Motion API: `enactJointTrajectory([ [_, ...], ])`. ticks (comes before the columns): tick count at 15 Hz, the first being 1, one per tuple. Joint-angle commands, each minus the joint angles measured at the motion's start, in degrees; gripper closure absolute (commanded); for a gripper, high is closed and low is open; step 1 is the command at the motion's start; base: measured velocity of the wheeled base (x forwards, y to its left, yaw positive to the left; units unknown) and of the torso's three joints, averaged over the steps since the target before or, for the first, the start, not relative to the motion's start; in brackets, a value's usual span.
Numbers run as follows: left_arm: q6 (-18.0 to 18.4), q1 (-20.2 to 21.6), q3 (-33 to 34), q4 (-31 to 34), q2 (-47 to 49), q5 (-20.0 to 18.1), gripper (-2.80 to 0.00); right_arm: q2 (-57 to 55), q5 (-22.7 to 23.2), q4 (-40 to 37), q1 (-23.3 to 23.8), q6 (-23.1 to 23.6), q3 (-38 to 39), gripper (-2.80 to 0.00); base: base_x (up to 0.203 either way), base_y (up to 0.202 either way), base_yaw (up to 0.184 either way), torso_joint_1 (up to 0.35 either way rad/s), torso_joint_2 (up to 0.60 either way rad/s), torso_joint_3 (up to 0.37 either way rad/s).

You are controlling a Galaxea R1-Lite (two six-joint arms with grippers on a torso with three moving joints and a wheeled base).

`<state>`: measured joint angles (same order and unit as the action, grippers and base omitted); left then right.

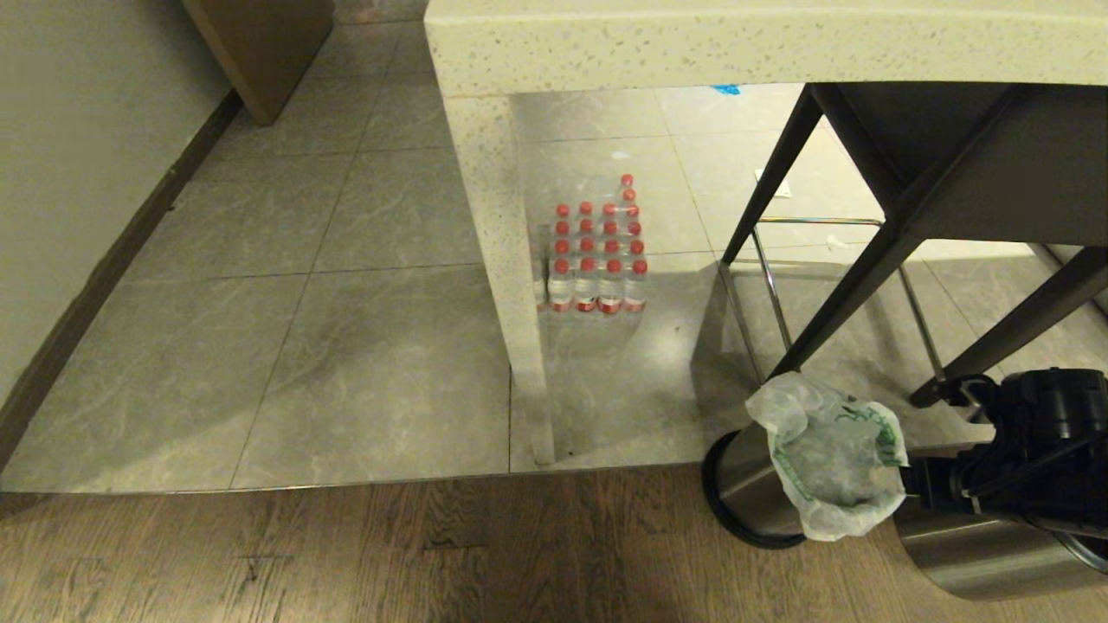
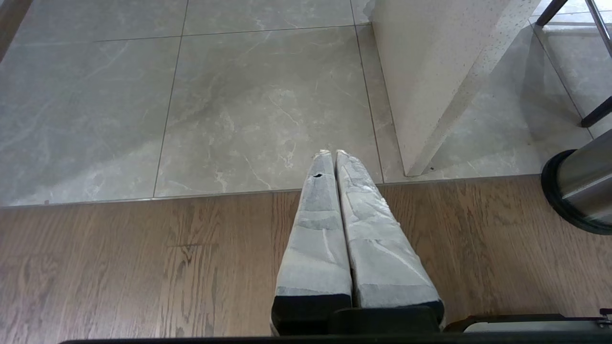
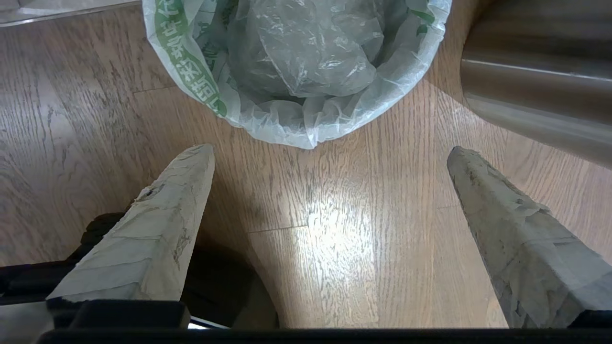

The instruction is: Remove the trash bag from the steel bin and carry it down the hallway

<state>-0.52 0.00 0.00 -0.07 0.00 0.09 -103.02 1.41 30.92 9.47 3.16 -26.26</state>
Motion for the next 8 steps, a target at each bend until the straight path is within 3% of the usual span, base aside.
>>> enactJointTrajectory([
  [1, 0.00, 0.00, 0.00, -0.01, -0.01, 0.04, 0.00, 103.00, -2.56, -39.71, -9.56, -4.56, 22.48, -2.80, 0.000, 0.000, 0.000, 0.000, 0.00, 0.000],
  [8, 0.00, 0.00, 0.00, -0.01, 0.00, 0.09, 0.00, 103.02, -2.56, -39.71, -9.56, -4.56, 22.48, -2.80, 0.000, 0.000, 0.000, 0.000, 0.00, 0.000],
])
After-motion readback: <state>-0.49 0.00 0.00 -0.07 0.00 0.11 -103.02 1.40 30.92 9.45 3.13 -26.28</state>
